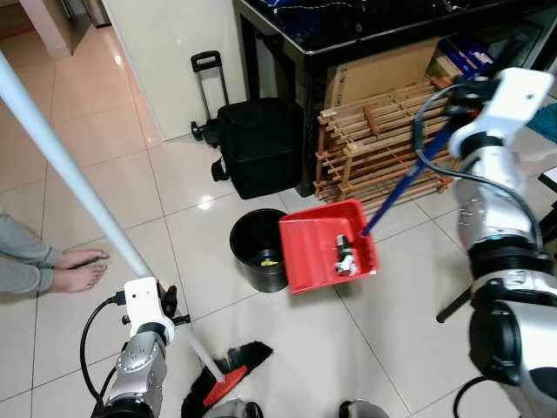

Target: Sweep floor

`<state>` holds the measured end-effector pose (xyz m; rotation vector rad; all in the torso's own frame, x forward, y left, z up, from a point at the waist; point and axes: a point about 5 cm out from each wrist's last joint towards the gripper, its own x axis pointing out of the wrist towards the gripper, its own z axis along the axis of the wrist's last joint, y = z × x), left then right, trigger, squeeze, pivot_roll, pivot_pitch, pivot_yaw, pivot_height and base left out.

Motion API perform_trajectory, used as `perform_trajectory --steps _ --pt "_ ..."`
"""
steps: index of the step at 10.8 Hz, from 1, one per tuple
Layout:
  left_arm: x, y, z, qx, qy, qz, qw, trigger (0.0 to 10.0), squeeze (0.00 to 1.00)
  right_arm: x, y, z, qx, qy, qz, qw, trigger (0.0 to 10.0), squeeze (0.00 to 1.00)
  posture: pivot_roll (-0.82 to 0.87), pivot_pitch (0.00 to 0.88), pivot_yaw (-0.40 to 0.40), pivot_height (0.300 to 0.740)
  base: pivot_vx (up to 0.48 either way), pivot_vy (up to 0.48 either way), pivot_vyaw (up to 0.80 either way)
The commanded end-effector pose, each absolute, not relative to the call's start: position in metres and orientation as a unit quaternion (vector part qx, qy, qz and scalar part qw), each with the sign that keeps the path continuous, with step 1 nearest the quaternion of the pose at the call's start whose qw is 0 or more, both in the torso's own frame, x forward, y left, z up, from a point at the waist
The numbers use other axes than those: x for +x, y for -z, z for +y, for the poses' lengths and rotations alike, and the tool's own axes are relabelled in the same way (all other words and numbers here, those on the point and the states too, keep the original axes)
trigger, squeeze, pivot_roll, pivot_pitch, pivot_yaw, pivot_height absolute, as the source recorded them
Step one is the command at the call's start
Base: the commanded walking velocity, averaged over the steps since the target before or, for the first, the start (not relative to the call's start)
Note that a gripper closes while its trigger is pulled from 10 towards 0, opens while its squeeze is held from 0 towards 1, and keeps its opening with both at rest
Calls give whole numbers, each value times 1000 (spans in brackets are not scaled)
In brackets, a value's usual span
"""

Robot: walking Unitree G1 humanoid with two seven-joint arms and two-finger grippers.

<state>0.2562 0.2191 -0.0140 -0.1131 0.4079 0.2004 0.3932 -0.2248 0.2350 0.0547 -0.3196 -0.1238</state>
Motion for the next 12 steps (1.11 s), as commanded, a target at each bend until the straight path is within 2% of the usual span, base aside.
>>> perform_trajectory --steps 1,6,12 --pt "249 22 219 -55 -101 226 967 10000 0 393 -253 -217 34 53 -192 979 10000 0 -154 66 92 740 0 0 0" --pt "251 22 217 -57 -101 225 968 10000 0 399 -245 -182 41 16 -160 986 10000 0 -152 60 87 740 0 0 0" --pt "251 22 218 -59 -104 224 967 10000 0 397 -240 -184 27 13 -149 988 10000 0 -151 62 86 740 0 0 0"
